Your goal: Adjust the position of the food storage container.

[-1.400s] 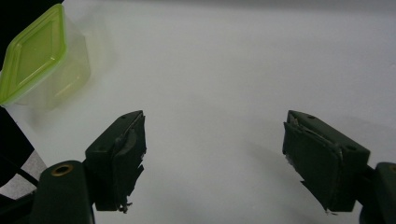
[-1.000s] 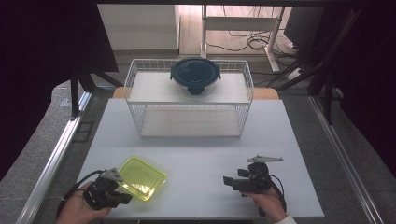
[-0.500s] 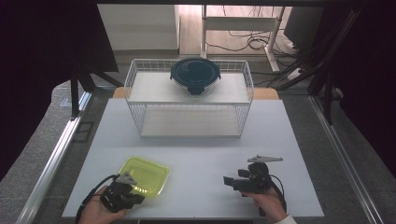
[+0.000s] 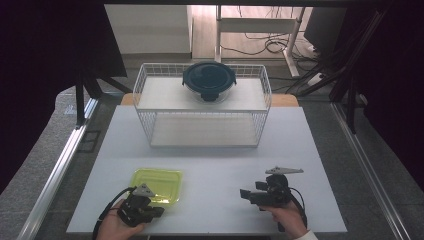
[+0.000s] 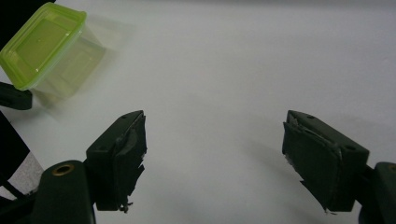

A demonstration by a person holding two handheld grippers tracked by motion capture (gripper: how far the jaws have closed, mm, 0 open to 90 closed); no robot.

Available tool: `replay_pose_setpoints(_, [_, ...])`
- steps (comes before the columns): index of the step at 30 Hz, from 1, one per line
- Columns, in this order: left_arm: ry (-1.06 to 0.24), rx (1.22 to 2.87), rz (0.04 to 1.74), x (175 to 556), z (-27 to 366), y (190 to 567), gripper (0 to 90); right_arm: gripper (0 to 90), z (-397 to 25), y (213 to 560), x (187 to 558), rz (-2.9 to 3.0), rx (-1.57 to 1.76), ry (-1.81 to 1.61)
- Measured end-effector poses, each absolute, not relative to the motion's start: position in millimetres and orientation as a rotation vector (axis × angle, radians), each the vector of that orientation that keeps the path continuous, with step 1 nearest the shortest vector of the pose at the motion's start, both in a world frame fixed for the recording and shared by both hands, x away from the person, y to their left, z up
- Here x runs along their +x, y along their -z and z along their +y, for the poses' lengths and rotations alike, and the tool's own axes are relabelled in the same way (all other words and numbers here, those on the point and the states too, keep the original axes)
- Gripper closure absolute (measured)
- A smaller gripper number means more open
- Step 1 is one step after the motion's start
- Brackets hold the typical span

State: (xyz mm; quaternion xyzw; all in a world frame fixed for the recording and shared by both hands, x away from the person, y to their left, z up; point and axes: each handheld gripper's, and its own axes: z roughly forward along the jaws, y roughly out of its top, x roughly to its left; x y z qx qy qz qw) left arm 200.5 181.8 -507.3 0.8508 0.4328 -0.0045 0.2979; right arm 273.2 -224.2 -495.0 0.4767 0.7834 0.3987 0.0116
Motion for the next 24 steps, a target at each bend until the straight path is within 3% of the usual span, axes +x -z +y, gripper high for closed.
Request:
replay_pose_setpoints(5, [0.016, 2.167, 1.145, 198, 199, 483, 90.0, 21.6, -224, 495, 274, 2.441, 1.487, -1.244])
replay_pose_setpoints(12, [-0.095, 2.045, 1.259, 210, 243, 465, 90.0, 21.6, -225, 494, 274, 2.436, 1.488, -1.246])
replay_pose_setpoints(16, [-0.108, 1.992, 1.371, 223, 274, 473, 90.0, 21.6, -225, 494, 274, 2.435, 1.489, -1.238])
replay_pose_setpoints(24, [-0.103, 2.005, 1.507, 234, 296, 501, 90.0, 21.6, -225, 495, 275, 2.436, 1.491, -1.228])
